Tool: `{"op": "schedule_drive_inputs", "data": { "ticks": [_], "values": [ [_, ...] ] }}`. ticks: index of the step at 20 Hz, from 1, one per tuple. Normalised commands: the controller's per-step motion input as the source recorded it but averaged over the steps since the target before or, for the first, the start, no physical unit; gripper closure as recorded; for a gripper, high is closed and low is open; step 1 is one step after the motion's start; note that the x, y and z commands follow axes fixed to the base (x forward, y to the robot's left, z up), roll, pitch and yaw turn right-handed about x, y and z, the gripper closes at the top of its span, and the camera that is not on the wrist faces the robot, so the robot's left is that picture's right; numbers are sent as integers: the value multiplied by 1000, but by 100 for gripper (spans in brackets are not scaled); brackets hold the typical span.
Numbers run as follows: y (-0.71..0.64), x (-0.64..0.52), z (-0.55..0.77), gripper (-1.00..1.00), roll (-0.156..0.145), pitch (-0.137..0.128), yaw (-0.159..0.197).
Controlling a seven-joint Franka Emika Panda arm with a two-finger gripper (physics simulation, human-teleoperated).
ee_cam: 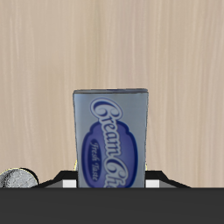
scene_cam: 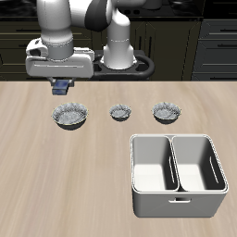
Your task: Place the cream cheese in the smallest bowl
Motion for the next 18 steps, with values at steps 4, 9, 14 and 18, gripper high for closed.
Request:
{"op": "schedule_drive_inputs", "data": {
  "ticks": [4,9,14,18],
  "values": [
    [79,-370,143,100,-27,2,-29],
    [269,-305,-91,100,19,9,24],
    [154,-246,-55,100,-26,-11,13],
    [129,-239,64,100,-34,-30,-12]
  ]
}}
